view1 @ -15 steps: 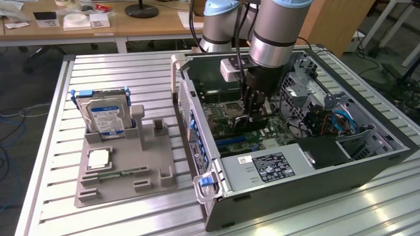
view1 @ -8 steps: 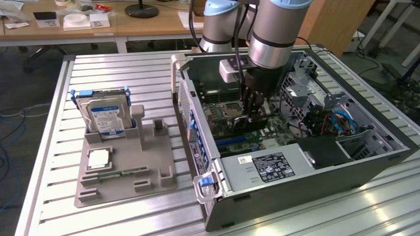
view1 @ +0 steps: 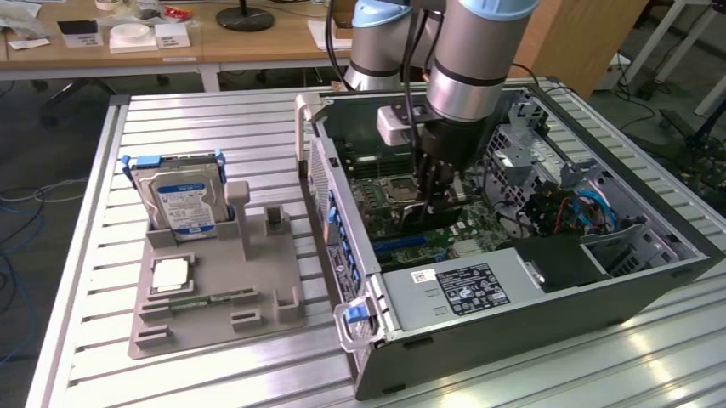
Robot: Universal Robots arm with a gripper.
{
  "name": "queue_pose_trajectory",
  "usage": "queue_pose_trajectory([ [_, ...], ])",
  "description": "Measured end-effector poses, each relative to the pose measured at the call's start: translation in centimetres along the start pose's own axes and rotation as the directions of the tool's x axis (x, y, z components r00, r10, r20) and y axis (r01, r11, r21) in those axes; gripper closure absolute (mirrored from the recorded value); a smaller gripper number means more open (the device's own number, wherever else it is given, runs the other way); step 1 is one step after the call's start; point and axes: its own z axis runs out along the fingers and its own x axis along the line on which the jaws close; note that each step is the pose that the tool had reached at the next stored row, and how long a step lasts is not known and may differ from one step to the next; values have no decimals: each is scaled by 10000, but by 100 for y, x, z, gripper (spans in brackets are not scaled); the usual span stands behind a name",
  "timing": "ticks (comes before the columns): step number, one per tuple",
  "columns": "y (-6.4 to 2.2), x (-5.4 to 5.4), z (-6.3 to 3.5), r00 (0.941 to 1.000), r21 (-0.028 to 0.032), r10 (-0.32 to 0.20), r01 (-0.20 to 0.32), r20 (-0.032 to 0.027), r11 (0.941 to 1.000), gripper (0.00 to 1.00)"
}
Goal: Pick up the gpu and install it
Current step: 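Insert the gpu into the slot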
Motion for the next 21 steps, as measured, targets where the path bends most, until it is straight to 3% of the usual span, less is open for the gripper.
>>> queue_pose_trajectory([
  [21,73,1,8,10000,1,-1,1,1,10000,73],
])
